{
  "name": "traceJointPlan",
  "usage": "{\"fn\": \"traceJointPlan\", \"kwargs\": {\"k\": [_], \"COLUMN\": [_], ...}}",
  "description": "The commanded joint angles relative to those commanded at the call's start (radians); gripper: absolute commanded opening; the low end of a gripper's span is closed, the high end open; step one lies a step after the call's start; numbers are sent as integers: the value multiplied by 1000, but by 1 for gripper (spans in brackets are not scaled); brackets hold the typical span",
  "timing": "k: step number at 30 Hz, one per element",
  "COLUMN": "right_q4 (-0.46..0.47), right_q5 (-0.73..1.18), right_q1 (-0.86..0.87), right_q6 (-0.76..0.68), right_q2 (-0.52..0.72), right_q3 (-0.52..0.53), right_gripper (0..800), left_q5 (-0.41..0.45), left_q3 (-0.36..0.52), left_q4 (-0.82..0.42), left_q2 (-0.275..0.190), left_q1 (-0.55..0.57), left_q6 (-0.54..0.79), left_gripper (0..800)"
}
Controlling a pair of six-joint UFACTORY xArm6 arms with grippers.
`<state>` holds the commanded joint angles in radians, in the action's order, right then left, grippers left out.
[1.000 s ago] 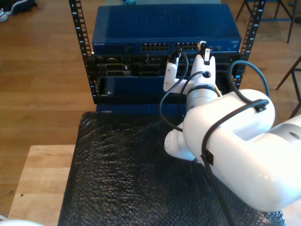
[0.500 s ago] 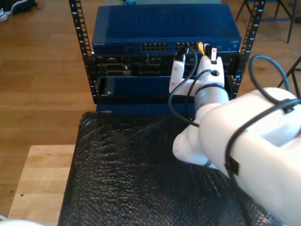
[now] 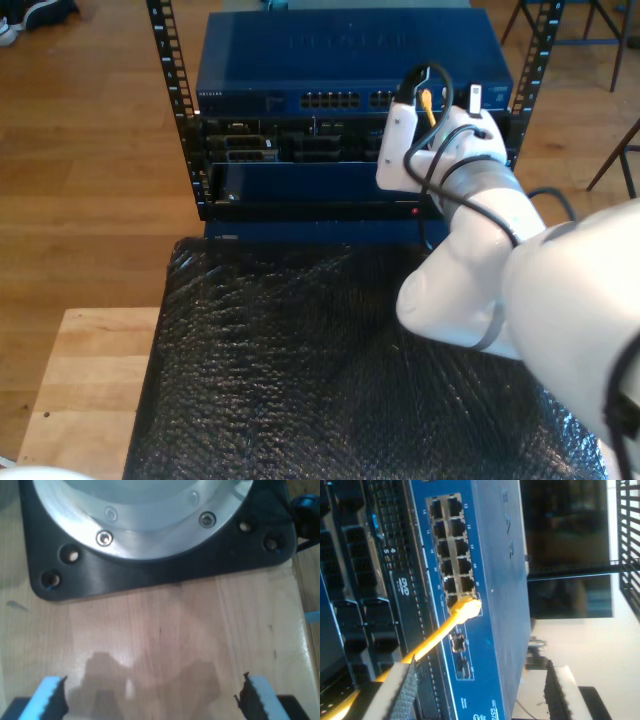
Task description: Grab the cable and plug it in
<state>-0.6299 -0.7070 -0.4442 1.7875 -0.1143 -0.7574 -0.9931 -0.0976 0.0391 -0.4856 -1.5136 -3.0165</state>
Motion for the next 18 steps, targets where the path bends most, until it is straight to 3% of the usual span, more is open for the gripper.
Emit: {"fn": "traceJointPlan", "kwargs": {"k": [6,12,18], "right_q4": [87,224,301], "right_q5": [196,474,539], "right_q1": [121,285,436], "right_q6": [2,2,18], "right_q2": [114,201,227], "right_q3": [52,54,40], "right_gripper": [671,792,794], "left_q5": [2,0,0], "left_q3": [0,0,0], "left_q4": [0,0,0], "left_q2": [0,0,0], "left_q1": [0,0,0], "left_q6": [-2,0,0], "left_gripper": [800,800,800]}}
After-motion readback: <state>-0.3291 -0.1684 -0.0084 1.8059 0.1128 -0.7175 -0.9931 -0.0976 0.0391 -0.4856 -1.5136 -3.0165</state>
